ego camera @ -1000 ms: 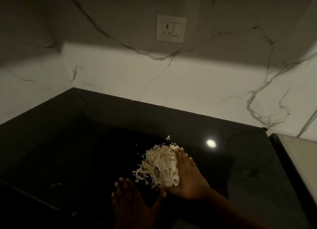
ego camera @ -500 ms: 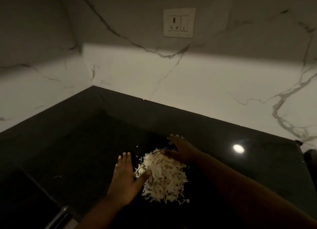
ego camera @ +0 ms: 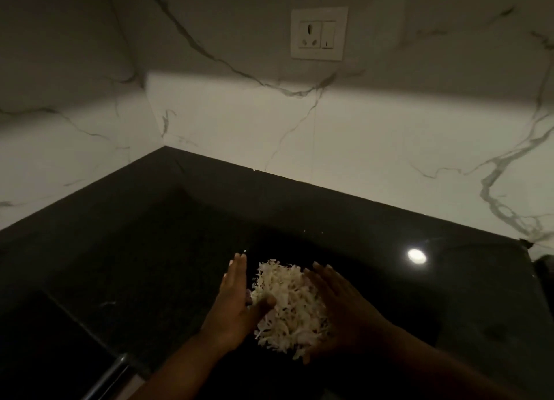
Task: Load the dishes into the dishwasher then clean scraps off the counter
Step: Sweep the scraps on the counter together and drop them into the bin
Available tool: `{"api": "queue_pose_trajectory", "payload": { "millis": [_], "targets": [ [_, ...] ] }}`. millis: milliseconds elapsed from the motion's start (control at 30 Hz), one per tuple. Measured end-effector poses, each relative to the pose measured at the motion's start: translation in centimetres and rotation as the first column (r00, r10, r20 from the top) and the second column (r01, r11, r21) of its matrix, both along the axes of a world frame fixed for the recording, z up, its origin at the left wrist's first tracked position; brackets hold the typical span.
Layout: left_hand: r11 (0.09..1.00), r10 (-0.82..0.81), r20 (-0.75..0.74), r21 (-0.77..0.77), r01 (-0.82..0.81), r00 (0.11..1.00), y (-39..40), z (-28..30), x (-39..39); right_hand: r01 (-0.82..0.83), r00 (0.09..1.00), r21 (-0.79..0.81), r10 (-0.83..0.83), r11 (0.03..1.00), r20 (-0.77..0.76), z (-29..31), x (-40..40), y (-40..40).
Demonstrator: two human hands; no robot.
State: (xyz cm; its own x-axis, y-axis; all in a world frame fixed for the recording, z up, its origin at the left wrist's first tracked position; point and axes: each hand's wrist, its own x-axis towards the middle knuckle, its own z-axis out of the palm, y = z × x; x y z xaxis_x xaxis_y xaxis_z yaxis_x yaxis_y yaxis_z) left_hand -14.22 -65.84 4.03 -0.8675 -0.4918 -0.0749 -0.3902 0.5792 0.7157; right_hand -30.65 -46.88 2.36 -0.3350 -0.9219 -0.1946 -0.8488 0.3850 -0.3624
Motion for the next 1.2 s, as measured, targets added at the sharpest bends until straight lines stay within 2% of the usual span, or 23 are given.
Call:
{"api": "queue_pose_trajectory", "payload": {
  "millis": [67,200,267,333,400,467,567,667,767,867,967,1067,1200],
  "targets": [
    [0.996,0.007,-0.016,0.086,-0.005,1.0,0.8,-0.2,-1.6,0.035,0.999,0.009,-0.035,0.999,-0.03,-0.4,0.8,-0.9],
    [0.994,-0.018,-0.035,0.111,0.022,0.999,2.9,-1.2,-3.8,0.16,0.987,-0.029,-0.16,0.987,-0.017,-0.6,2.3,-3.3],
    [0.978,-0.01,-0.071,0.207,0.025,0.997,3.2,-1.2,-3.8,0.186,0.983,-0.043,-0.186,0.982,0.001,-0.3,2.6,-3.7],
    [0.954,0.031,-0.144,0.301,0.014,0.989,3.0,-0.8,-3.7,0.193,0.977,-0.071,-0.185,0.979,0.107,0.2,2.7,-3.8],
    [0.946,0.12,-0.238,0.321,-0.038,0.964,2.4,0.2,-3.2,0.235,0.952,-0.138,-0.2,0.962,0.231,0.8,2.7,-3.5],
    [0.93,0.217,-0.278,0.351,-0.112,0.936,1.1,1.0,-2.3,0.275,0.941,-0.168,-0.229,0.947,0.247,1.2,2.8,-3.1],
    [0.95,0.172,-0.167,0.287,-0.119,0.971,-0.6,0.6,-0.4,0.259,0.954,-0.108,-0.236,0.96,0.186,1.3,3.0,-2.7],
    [0.983,0.046,0.008,0.176,-0.047,0.999,-0.5,-0.9,1.1,0.163,0.986,-0.049,-0.161,0.985,0.04,0.8,3.2,-3.9],
    [0.995,-0.076,0.092,-0.062,0.082,0.993,0.0,-2.4,1.9,0.09,0.994,-0.035,-0.092,0.995,-0.063,0.2,4.0,-5.8],
    [0.906,-0.186,0.094,-0.37,0.207,0.978,-0.3,-3.3,1.6,0.044,0.986,0.01,-0.042,0.999,-0.163,-0.2,4.9,-7.1],
    [0.907,-0.184,0.217,-0.339,0.25,0.959,-0.1,-3.0,1.3,0.067,0.974,0.082,-0.047,0.994,-0.22,-0.1,5.4,-7.9],
    [0.935,-0.167,0.156,-0.287,0.207,0.974,-0.3,-3.2,1.2,0.085,0.979,0.021,-0.079,0.996,-0.188,0.3,5.9,-8.2],
    [0.958,-0.128,0.086,-0.249,0.145,0.988,-0.2,-3.2,1.3,0.1,0.974,-0.146,-0.127,0.984,-0.187,0.4,6.3,-7.4]
  ]
}}
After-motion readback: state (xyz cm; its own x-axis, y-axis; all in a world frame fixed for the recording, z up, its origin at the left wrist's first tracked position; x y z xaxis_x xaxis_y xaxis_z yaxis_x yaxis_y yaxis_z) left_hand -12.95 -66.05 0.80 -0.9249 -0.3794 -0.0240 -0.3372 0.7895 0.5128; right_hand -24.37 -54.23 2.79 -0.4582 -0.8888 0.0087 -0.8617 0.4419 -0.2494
